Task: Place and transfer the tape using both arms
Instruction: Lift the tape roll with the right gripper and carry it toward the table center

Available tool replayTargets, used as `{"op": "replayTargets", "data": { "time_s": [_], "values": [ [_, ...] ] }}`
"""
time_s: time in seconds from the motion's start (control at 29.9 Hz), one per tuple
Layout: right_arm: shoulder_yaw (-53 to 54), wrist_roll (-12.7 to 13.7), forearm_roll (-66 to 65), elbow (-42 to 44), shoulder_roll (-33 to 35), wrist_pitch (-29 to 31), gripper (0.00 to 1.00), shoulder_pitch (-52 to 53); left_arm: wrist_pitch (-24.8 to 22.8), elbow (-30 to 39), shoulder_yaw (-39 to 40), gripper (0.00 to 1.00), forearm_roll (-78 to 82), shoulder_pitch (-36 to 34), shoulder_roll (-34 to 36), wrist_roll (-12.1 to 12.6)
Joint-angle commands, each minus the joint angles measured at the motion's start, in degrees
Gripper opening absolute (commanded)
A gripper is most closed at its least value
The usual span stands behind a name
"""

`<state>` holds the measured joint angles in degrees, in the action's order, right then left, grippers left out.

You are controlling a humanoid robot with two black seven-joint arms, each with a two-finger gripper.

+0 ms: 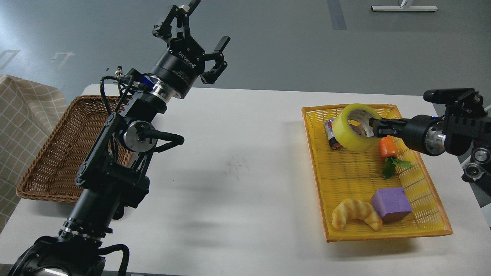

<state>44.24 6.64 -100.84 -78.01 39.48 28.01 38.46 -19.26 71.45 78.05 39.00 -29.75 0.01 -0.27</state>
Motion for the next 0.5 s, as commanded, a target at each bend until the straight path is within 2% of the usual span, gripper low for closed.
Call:
{"op": "replayTargets", "data": {
  "time_s": [0.0, 0.17, 0.47],
  "values": [
    [-0.38, 0.73, 0.03, 1.89, -5.18, -0.01, 0.13, 5.29, 0.01, 0.1, 0.0, 0.98, 0.03, 0.04, -0.01, 0.0],
    [-1.34, 1.97, -0.23, 5.58, -13.79, -0.01, 0.12, 11.18, 0.01, 0.18, 0.0, 0.98, 0.12, 0.13, -0.01, 0.0],
    [-13.56, 1.62, -0.5, 18.32, -31.89, -0.01, 0.11, 23.32, 0.1, 0.45, 0.0, 0.98, 0.2, 0.3, -0.01, 0.0]
  ]
}}
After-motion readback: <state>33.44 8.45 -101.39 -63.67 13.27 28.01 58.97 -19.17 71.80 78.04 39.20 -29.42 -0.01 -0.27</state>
